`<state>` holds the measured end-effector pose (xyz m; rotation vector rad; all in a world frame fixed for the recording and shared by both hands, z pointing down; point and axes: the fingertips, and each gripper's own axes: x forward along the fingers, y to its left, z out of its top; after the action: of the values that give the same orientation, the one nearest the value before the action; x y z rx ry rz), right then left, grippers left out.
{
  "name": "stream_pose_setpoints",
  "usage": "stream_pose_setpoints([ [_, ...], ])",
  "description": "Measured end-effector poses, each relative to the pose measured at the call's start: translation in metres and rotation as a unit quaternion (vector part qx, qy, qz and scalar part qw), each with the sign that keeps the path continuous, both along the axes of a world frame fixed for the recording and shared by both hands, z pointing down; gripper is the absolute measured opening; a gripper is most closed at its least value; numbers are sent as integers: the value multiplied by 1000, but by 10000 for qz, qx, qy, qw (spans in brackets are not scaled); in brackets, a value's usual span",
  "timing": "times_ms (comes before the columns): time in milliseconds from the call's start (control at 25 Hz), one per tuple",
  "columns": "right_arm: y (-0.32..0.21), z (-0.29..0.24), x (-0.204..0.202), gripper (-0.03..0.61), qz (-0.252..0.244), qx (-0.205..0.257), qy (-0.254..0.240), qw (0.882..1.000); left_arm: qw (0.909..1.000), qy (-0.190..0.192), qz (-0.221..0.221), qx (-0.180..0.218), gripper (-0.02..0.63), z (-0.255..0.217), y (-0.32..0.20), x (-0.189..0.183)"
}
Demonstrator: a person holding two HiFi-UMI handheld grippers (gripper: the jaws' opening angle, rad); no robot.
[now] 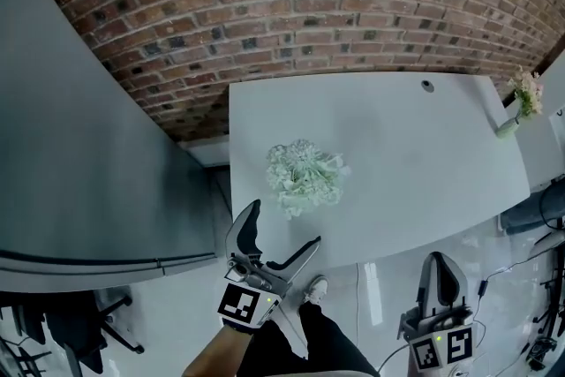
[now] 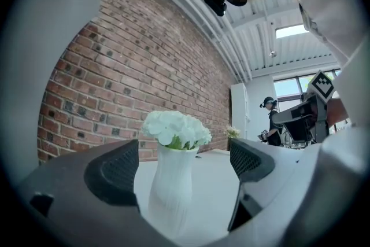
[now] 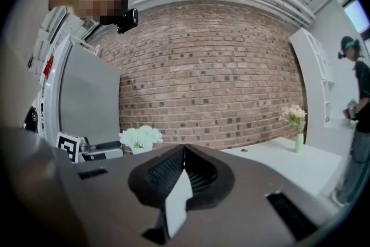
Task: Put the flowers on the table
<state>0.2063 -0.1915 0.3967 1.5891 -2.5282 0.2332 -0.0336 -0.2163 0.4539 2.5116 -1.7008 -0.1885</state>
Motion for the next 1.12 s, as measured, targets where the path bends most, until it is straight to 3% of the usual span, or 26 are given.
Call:
stream_pose_setpoints([
  [360,6,-33,-16,17,-173,268,-186,9993,9998,-160,-69,-70,472,-27,19,0],
  [1120,51,-86,-43,17,-511,681,-462,9953,9986,-412,-291,163,449,-88,80,-24],
])
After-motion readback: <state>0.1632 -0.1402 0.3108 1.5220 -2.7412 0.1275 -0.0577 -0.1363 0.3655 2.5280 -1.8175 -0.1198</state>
